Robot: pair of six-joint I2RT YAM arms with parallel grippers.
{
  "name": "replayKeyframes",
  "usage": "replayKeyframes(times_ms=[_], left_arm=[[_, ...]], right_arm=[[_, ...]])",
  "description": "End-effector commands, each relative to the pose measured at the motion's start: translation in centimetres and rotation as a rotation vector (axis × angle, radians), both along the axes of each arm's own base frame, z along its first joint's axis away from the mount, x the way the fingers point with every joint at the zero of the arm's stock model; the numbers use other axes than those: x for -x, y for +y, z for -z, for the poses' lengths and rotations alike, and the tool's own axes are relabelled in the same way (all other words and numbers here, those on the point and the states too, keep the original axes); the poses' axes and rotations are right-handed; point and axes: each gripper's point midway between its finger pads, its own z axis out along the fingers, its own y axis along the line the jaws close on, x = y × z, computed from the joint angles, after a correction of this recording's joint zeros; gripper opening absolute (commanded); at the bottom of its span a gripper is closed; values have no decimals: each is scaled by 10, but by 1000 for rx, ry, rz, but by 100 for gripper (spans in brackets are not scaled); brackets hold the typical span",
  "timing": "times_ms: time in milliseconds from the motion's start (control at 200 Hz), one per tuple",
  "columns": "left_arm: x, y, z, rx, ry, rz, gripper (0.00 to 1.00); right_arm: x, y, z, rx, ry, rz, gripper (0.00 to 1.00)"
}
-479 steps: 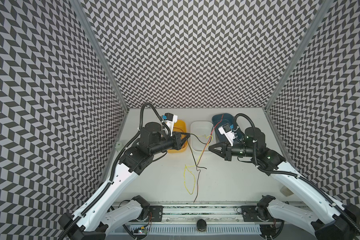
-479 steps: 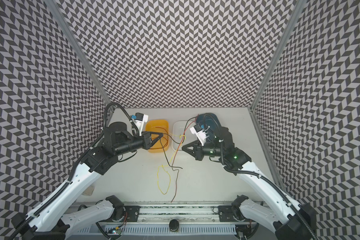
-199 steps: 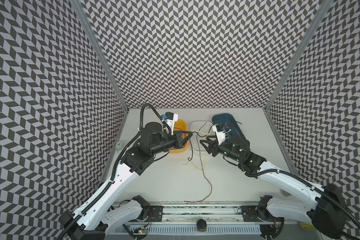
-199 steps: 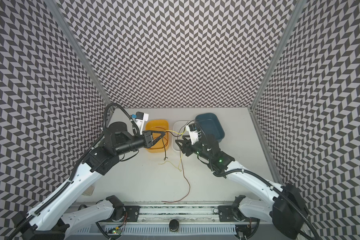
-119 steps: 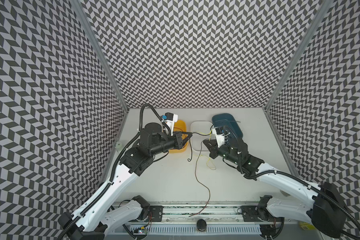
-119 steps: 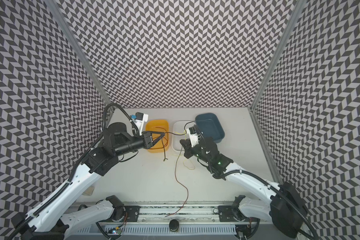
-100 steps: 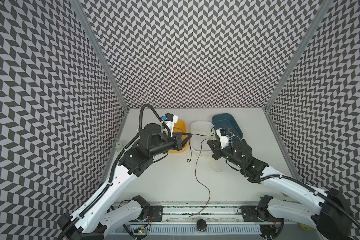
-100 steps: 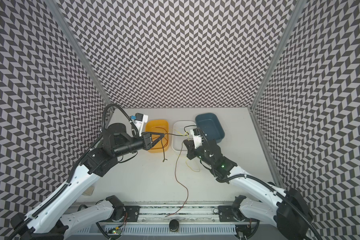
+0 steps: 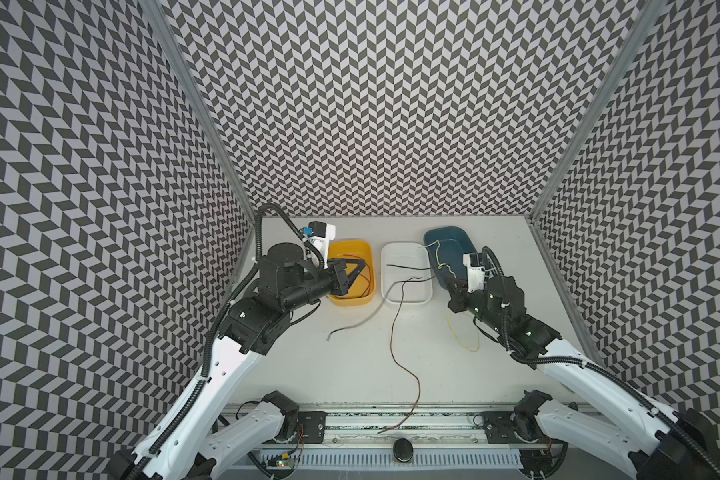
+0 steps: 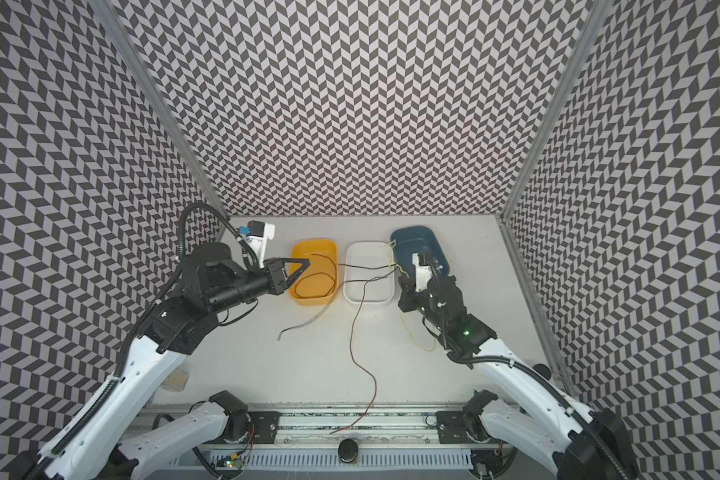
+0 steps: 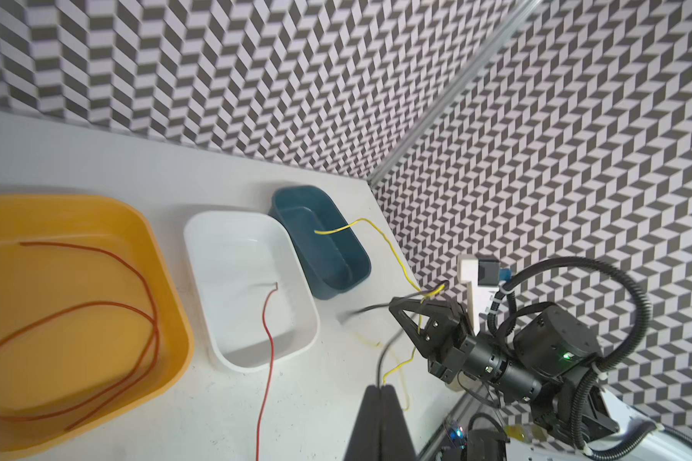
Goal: Untangle the cables
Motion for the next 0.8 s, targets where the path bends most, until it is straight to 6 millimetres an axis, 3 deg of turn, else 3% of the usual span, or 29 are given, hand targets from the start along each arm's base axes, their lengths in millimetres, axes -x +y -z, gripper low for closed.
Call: replayKeyframes(times_ms=[0, 165, 330, 426, 526, 706, 796], left_arm=[[13, 18, -52, 67, -135, -56, 0], [22, 28, -76, 69, -188, -76, 0], [20, 5, -62, 82, -117, 48, 0], [17, -9, -47, 77, -77, 123, 27], [16, -28, -32, 100, -21, 219, 57], [35, -82, -13, 30, -19, 378, 74], [43, -101, -7, -6, -16, 417, 75]], right_arm=[[0, -27, 34, 21, 129, 109, 0], [-1, -34, 40, 43, 163, 125, 0], [14, 4, -4, -49, 13, -123, 0], [29, 29, -27, -102, -65, -300, 0], [40, 46, -37, -122, -59, -420, 0], [48, 68, -33, -124, 3, -542, 0], [50, 73, -30, -100, 7, -553, 0]])
